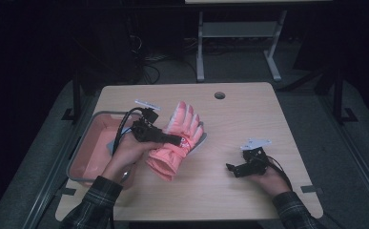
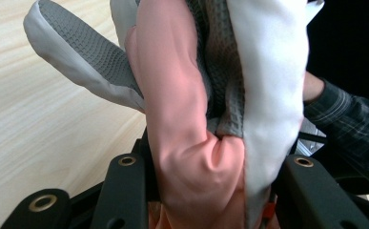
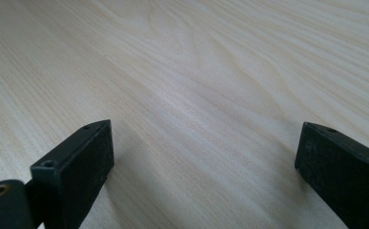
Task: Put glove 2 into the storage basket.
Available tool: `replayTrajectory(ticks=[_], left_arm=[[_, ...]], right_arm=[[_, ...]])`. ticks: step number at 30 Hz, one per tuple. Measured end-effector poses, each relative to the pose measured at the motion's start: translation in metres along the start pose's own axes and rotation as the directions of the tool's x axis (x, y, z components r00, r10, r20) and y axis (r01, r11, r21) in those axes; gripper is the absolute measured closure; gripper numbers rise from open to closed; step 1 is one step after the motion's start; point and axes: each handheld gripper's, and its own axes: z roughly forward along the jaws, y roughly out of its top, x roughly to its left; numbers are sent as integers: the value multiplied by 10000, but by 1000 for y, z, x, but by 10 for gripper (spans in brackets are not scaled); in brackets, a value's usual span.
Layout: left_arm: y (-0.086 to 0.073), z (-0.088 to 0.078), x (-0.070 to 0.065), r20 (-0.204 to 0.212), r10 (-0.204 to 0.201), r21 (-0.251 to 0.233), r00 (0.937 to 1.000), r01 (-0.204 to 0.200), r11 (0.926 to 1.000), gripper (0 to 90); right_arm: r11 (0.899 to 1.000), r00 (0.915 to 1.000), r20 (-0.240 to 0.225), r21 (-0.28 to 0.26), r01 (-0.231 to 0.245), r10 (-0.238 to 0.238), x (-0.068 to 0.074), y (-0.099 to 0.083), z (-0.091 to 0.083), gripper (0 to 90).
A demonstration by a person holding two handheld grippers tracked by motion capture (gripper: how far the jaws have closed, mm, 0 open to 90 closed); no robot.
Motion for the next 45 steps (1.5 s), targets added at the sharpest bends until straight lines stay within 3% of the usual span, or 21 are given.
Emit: replayTrajectory(ticks=[16,31,38,45], left_arm=[[-7,-47,15,-480,-371,-485,9982,347,9982,584],[-17,-100,31,-1139,-695,-1001,9911,582,9933,584],[-29,-122,46,-1538,-1049,-1349,9825,843,9873,584],[-43,-141,62,-2089,-1468,-1626,9669,1137,9801,584]], right_arm=[[10000,10000,11,13,-42,42,0,0,0,51],[10000,10000,31,9,-65,65,0,0,0,51],[10000,10000,33,13,-63,63,0,0,0,51],[9999,9999,75,20,-131,131,0,1,0,51]])
